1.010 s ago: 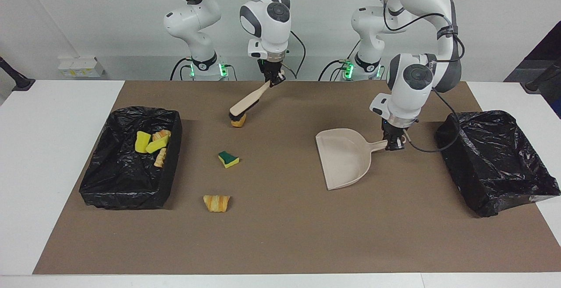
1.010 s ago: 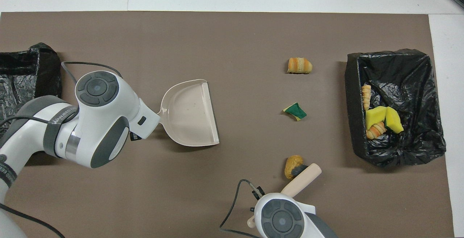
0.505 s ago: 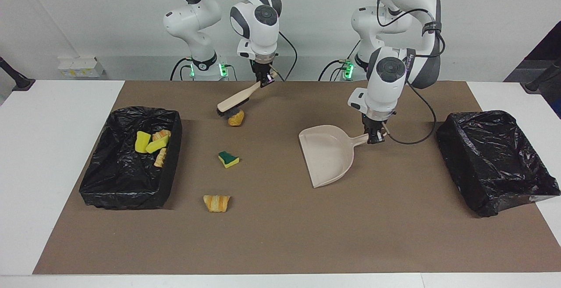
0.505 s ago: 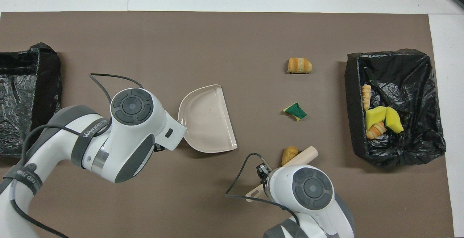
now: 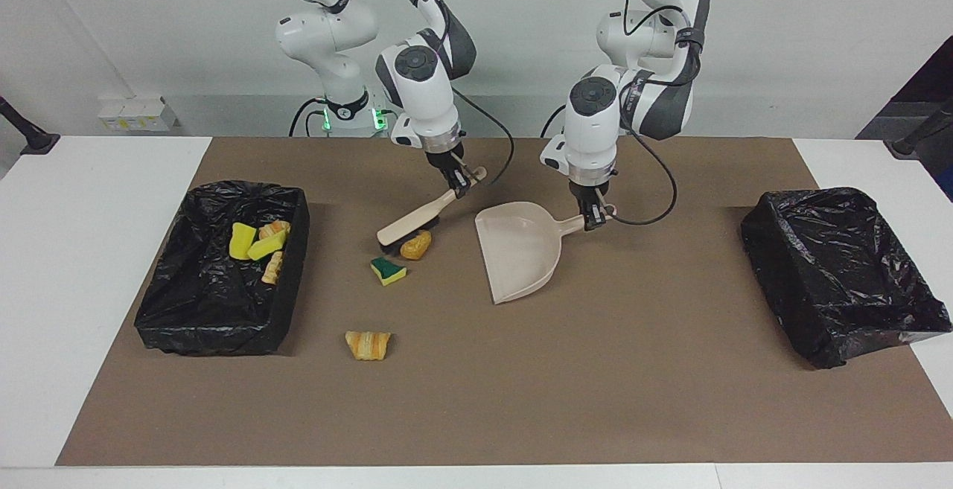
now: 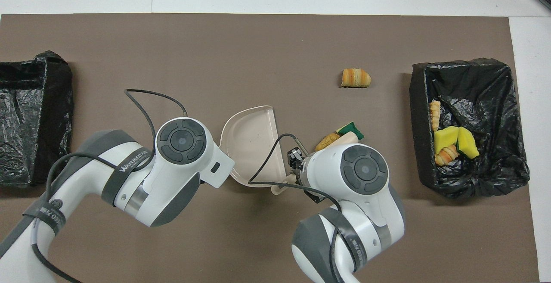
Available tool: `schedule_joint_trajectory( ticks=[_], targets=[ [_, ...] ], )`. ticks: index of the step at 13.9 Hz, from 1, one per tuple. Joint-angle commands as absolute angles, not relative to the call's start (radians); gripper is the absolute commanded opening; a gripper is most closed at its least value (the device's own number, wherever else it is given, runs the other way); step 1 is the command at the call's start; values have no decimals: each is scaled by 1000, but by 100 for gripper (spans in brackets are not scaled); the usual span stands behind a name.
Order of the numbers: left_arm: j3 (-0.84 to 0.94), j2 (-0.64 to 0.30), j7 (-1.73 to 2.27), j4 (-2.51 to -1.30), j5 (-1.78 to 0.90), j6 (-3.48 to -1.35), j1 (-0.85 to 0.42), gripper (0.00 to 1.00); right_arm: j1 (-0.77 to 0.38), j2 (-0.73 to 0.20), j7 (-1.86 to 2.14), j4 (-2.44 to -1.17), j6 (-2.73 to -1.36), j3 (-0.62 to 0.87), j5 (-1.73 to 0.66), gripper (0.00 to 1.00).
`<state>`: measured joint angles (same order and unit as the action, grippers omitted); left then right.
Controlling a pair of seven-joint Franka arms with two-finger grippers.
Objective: Sweep and dump trash in bin
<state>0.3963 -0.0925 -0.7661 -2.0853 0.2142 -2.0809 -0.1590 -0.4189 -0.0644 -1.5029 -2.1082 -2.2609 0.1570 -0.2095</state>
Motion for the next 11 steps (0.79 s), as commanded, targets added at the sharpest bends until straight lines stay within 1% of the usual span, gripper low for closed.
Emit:
schedule_joint_trajectory(
  ticks=[1, 3, 5, 7, 9, 11],
  targets=[
    [400, -87, -674, -2108, 233, -2123, -175, 0, -405, -59, -1465, -2046, -2227, 164, -216, 0],
    [400, -87, -658, -2105, 233, -2114, -172, 0, -399, -11, -1412, -2048, -2168, 161, -213, 0],
    [400, -87, -628, -2103, 232, -2111, -167, 0, -393, 23, -1248, -2066, -2083, 163, -207, 0],
    [400, -95, -589, -2099, 232, -2112, -166, 0, -384, 31, -1030, -2082, -2068, 161, -193, 0],
    [400, -97, -572, -2092, 232, -2114, -166, 0, -347, 38, -871, -2100, -2045, 161, -186, 0],
    [402, -101, -552, -2092, 232, -2118, -169, 0, -299, 43, -703, -2121, -2042, 161, -115, 0]
  ],
)
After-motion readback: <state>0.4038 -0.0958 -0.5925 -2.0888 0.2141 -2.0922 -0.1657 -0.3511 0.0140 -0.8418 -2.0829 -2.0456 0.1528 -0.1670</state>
